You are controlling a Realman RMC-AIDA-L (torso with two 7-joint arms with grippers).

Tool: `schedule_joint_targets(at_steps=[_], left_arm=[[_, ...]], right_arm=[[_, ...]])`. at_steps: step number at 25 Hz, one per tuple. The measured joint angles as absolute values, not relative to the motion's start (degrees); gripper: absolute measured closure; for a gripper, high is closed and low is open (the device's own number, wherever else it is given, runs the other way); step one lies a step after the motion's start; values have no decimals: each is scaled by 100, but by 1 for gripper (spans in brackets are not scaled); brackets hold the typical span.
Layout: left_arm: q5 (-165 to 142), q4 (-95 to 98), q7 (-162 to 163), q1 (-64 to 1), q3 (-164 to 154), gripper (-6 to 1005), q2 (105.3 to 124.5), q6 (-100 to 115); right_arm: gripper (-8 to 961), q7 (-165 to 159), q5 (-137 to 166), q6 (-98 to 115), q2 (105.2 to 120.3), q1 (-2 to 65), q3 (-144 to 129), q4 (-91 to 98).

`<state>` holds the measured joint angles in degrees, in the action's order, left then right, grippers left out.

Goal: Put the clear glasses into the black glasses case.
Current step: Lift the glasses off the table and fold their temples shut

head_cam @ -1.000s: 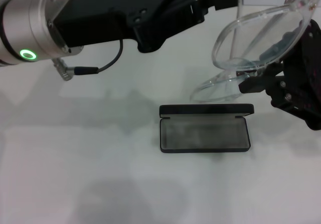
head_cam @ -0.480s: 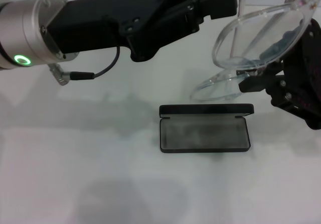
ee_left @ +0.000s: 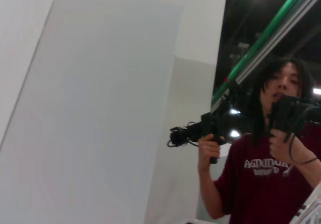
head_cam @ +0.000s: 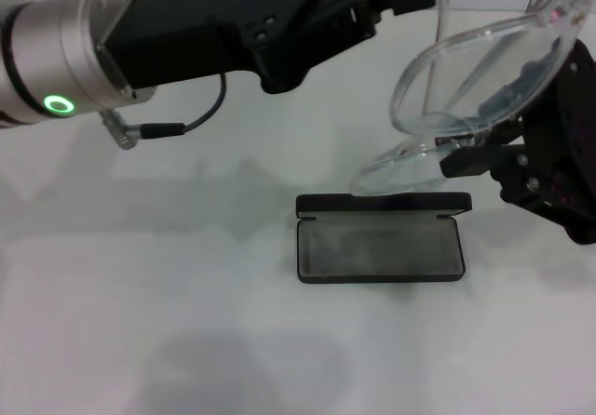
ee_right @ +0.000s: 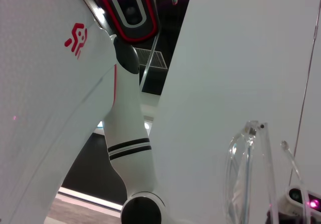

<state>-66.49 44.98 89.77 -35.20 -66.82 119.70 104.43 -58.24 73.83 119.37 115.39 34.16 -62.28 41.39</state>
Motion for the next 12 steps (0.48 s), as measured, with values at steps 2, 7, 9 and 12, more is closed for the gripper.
schedule_joint_targets(at_steps=[2, 7, 9, 12], left_arm=[[-6596, 4529, 8989, -3543, -6768, 965, 11972, 10476], [-6510, 4559, 8993, -3584, -6951, 965, 11972, 10587], [-6505, 4561, 8981, -3586, -6969, 965, 11975, 10657], [-6504, 4562, 8985, -3579, -6976, 965, 11976, 10697]], right_arm=[[900, -5824, 7383, 11933, 11540, 3416, -6228, 4138], [900, -5816, 7378, 11925, 11540, 3407, -6184, 4029], [900, -5798, 7372, 11895, 11540, 3415, -6178, 3990], [900, -5774, 7373, 11857, 11540, 3418, -6177, 3979]])
